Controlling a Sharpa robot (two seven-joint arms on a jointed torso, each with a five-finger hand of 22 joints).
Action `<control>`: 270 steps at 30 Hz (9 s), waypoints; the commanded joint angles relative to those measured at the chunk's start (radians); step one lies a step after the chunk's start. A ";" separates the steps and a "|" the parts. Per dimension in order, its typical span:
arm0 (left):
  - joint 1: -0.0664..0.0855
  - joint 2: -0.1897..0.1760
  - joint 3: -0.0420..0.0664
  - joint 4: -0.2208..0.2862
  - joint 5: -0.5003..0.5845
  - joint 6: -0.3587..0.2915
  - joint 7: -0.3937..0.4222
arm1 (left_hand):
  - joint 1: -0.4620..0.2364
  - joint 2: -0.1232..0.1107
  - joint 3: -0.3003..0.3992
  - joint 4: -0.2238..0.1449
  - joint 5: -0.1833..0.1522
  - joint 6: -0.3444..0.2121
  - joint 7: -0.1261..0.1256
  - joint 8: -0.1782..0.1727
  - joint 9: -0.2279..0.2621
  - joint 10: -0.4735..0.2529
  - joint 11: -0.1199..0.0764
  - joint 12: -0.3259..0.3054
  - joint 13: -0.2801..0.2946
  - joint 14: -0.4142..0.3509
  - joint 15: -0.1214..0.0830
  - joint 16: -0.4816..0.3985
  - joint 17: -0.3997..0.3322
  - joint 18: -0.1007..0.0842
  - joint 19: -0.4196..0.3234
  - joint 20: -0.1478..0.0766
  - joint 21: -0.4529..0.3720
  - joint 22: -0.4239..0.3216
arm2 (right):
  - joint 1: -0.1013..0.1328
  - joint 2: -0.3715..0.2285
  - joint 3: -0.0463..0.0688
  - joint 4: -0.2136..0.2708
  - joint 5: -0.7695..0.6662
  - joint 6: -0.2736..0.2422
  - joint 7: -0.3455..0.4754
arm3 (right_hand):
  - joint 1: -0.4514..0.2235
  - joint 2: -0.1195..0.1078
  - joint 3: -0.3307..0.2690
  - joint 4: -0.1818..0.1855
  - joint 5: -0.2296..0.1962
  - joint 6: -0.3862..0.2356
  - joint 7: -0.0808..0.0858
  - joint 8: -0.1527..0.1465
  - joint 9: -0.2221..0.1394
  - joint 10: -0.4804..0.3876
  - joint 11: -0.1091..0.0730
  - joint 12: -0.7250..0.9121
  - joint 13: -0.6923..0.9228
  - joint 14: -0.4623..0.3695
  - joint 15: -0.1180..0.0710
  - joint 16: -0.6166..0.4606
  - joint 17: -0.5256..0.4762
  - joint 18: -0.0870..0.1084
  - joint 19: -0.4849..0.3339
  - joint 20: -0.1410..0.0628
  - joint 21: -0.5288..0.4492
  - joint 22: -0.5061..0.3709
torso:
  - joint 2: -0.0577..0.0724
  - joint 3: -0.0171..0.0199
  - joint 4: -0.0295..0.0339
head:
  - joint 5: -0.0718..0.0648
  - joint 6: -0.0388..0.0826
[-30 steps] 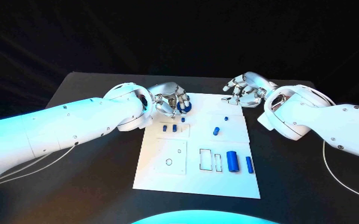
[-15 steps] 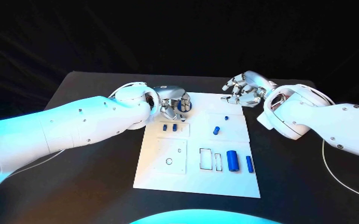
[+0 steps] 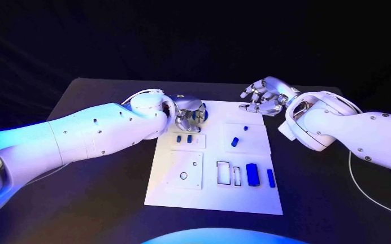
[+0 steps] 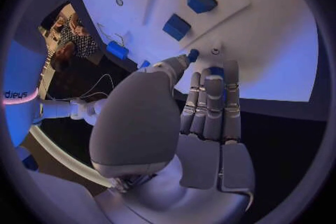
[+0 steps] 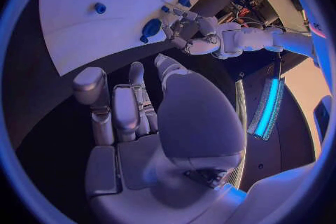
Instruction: Assemble the parts on the task board
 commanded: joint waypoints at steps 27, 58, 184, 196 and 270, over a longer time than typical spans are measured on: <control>-0.014 0.034 -0.007 -0.034 -0.028 0.053 0.016 | 0.006 0.001 0.053 -0.028 -0.003 0.060 -0.007 -0.033 -0.025 0.058 -0.011 -0.025 -0.023 0.064 -0.008 0.077 0.091 0.014 -0.005 -0.010 0.049 0.037 | -0.001 0.001 0.000 0.003 -0.004 0.003 0.012 | -0.002 -0.008 0.007 0.002 0.006 -0.004 0.000 0.005 -0.001 -0.002 -0.001 -0.009 -0.005 -0.007 0.000 -0.008 -0.002 0.018 -0.004 0.002 -0.003 -0.001 | 0.000 0.0004 0.0008 | -0.007 -0.008; -0.023 0.023 -0.002 -0.031 -0.007 -0.019 0.038 | -0.032 0.038 0.119 -0.117 -0.003 0.155 -0.012 -0.081 -0.032 0.173 -0.029 -0.116 -0.054 0.161 -0.027 0.157 0.209 -0.004 0.059 -0.030 0.175 0.175 | -0.001 0.004 0.000 0.000 -0.004 0.011 0.009 | -0.005 -0.008 0.011 0.003 0.006 0.000 -0.001 0.009 -0.001 0.003 -0.002 -0.013 -0.014 -0.006 0.000 -0.011 -0.001 0.018 -0.002 0.001 -0.005 -0.002 | -0.001 0.0002 0.0002 | -0.010 0.000; -0.028 -0.080 0.034 -0.011 0.075 0.061 0.024 | -0.085 0.001 0.105 -0.129 -0.005 0.082 0.012 -0.179 -0.048 0.199 -0.011 -0.185 -0.047 0.154 -0.011 0.162 0.192 -0.004 0.053 -0.016 0.166 0.174 | -0.004 0.000 0.000 -0.001 -0.010 0.024 0.006 | -0.011 -0.014 0.021 0.002 0.003 -0.012 0.002 0.013 -0.005 -0.006 0.002 -0.054 -0.058 -0.005 0.001 -0.032 -0.010 0.019 0.002 0.002 -0.028 -0.013 | 0.000 0.0010 0.0001 | 0.004 -0.002; -0.030 -0.092 0.034 -0.012 0.076 0.055 0.017 | -0.086 0.000 0.105 -0.129 -0.004 0.074 0.016 -0.185 -0.049 0.199 -0.009 -0.188 -0.046 0.151 -0.009 0.161 0.186 -0.003 0.050 -0.014 0.163 0.170 | -0.004 -0.005 0.000 -0.005 -0.019 0.055 0.002 | 0.004 -0.018 0.042 0.000 -0.009 -0.013 0.005 0.022 -0.007 -0.014 0.005 -0.125 -0.123 -0.003 0.004 -0.045 -0.012 0.019 0.007 0.003 -0.044 -0.019 | 0.000 0.0004 -0.0002 | 0.000 -0.002; -0.027 -0.296 0.073 0.159 1.208 -0.223 0.357 | -0.057 0.062 0.134 -0.172 -0.005 0.076 0.053 -0.207 -0.032 0.096 0.031 -0.230 -0.074 -0.104 0.019 -0.164 -0.288 0.015 -0.086 0.009 0.040 0.051 | -0.120 0.070 -0.008 -0.116 -0.563 0.230 0.000 | 0.073 -0.003 0.370 -0.163 -0.153 0.223 -0.040 0.088 0.027 0.177 -0.021 -0.500 -0.531 0.065 -0.013 0.183 0.192 -0.058 0.152 -0.020 0.441 0.254 | 0.000 0.0010 0.0002 | -0.052 -0.002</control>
